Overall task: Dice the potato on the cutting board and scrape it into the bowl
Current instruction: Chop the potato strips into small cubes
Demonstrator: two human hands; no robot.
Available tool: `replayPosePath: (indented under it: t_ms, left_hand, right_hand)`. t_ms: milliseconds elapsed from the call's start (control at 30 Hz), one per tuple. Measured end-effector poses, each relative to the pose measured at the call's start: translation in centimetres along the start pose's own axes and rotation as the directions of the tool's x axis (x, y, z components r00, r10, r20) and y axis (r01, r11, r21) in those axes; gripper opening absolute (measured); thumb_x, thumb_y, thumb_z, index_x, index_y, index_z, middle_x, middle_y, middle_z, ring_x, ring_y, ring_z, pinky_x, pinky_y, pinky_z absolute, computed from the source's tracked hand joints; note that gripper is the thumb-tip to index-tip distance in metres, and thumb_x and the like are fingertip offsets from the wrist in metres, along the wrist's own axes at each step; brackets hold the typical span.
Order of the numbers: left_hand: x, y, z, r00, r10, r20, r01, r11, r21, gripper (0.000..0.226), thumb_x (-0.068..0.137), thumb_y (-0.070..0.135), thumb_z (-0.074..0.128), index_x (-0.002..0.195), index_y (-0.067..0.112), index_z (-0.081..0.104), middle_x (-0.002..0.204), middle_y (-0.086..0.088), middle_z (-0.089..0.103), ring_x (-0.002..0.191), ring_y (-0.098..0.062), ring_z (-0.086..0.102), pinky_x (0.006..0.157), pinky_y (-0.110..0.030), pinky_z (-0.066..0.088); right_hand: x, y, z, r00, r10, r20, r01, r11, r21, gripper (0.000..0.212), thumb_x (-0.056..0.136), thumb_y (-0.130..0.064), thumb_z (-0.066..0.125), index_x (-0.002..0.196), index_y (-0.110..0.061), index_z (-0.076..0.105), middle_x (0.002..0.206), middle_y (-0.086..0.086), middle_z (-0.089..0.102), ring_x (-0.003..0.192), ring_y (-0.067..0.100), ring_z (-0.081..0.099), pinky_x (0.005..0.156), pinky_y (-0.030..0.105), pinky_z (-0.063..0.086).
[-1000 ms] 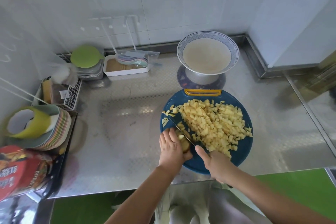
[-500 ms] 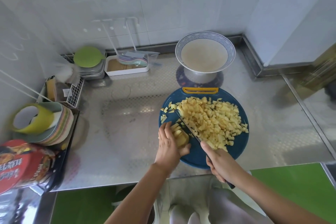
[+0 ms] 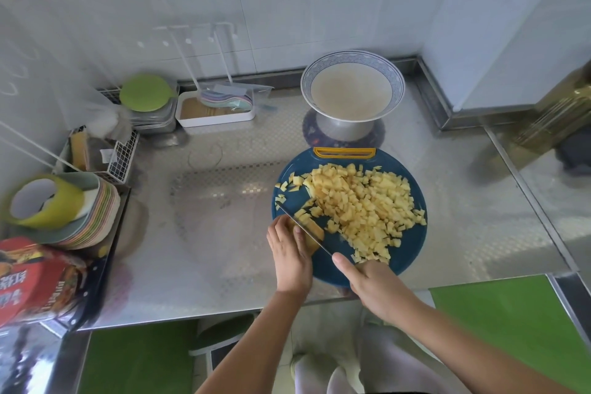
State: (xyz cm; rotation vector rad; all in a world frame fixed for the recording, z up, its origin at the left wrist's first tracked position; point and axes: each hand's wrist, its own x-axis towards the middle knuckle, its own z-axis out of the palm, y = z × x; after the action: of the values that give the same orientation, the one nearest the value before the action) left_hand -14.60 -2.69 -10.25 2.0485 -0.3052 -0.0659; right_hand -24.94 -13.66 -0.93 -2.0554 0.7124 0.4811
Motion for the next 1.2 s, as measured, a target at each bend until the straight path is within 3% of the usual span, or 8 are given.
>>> replayPosePath:
  t_ms: [200, 400, 633, 933, 1200]
  left_hand:
    - [0.6, 0.2, 1.1, 0.994, -0.049, -0.098, 0.056, 0.996, 0.076, 0.041, 0.098, 0.037, 0.028, 0.119, 0.007, 0.046, 0.113, -0.006, 0.045, 0.104, -0.012, 0.038, 0.097, -0.035, 0.04]
    - [0.7, 0.1, 1.2, 0.992, 0.01, -0.125, 0.006, 0.991, 0.131, 0.035, 0.096, 0.03, 0.033, 0.114, 0.003, 0.047, 0.106, -0.012, 0.05, 0.096, -0.021, 0.043, 0.088, -0.04, 0.046]
    - [0.8, -0.6, 1.6, 0.99, 0.07, -0.118, -0.049, 0.983, 0.174, 0.021, 0.093, 0.01, 0.049, 0.113, 0.01, 0.042, 0.103, -0.011, 0.051, 0.094, -0.023, 0.045, 0.087, -0.043, 0.047]
    - [1.0, -0.9, 1.9, 0.983, 0.13, -0.129, -0.102, 0.973, 0.206, 0.02, 0.093, 0.011, 0.046, 0.112, 0.013, 0.04, 0.103, -0.013, 0.053, 0.094, -0.026, 0.048, 0.086, -0.039, 0.046]
    - [1.2, -0.4, 2.0, 0.977, 0.137, -0.161, -0.105, 0.976, 0.191, 0.015, 0.094, 0.021, 0.036, 0.107, 0.015, 0.041, 0.103, -0.012, 0.054, 0.093, -0.026, 0.049, 0.085, -0.04, 0.047]
  right_hand:
    - [0.3, 0.2, 0.2, 1.0, 0.004, 0.007, -0.004, 1.0, -0.013, 0.069, 0.083, -0.076, 0.022, 0.052, -0.015, 0.03, 0.054, 0.005, 0.037, 0.054, 0.018, 0.039, 0.06, 0.033, 0.032]
    - [-0.2, 0.2, 0.5, 0.999, 0.037, -0.004, -0.037, 0.996, -0.079, 0.066, 0.097, -0.062, 0.027, 0.054, -0.013, 0.032, 0.052, 0.0, 0.035, 0.05, 0.014, 0.036, 0.05, 0.025, 0.03]
    - [-0.2, -0.9, 0.5, 0.994, 0.098, 0.037, -0.089, 0.977, -0.193, 0.059, 0.101, -0.057, 0.021, 0.061, -0.016, 0.035, 0.062, 0.002, 0.041, 0.061, 0.017, 0.045, 0.055, 0.025, 0.034]
    - [0.5, -1.0, 0.0, 0.982, 0.171, 0.084, -0.158, 0.976, -0.149, 0.067, 0.098, -0.064, 0.018, 0.061, -0.012, 0.037, 0.06, 0.003, 0.04, 0.055, 0.014, 0.043, 0.055, 0.024, 0.034]
    - [3.4, -1.1, -0.2, 0.961, 0.224, 0.162, -0.217, 0.974, -0.062, 0.075, 0.093, -0.074, 0.016, 0.054, -0.012, 0.033, 0.036, 0.0, 0.032, 0.024, 0.014, 0.036, 0.043, 0.026, 0.035]
